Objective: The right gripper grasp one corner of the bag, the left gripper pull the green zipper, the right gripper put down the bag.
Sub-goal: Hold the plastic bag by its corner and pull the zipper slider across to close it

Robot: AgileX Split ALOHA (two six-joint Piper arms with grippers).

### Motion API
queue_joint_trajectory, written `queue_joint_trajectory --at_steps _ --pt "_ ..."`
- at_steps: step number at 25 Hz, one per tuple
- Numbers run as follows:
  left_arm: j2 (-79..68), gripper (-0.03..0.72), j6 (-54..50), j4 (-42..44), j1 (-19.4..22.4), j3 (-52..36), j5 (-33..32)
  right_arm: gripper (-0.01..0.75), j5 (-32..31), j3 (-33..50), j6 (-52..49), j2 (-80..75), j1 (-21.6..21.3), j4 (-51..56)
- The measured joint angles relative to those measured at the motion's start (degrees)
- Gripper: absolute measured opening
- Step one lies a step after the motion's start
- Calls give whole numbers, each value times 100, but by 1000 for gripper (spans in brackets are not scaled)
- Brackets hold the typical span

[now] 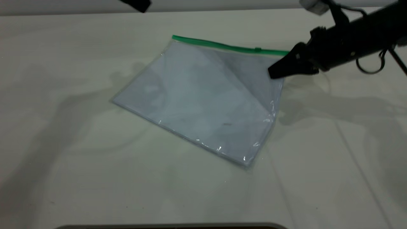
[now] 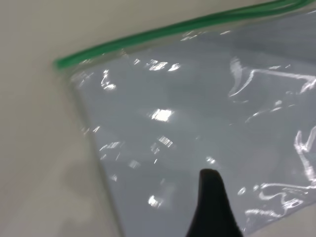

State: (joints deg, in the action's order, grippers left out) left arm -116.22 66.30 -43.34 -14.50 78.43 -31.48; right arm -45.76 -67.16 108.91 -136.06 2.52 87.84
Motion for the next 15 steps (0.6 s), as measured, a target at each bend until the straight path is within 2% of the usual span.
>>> queue_joint_trajectory --at_steps 6,15 --pt "-619 582 1071 -522 -75 839 -982 34 23 0 20 426 277 -397" --pt "-1305 582 2089 -560 -322 1653 -1545 34 -23 0 66 773 789 -625"
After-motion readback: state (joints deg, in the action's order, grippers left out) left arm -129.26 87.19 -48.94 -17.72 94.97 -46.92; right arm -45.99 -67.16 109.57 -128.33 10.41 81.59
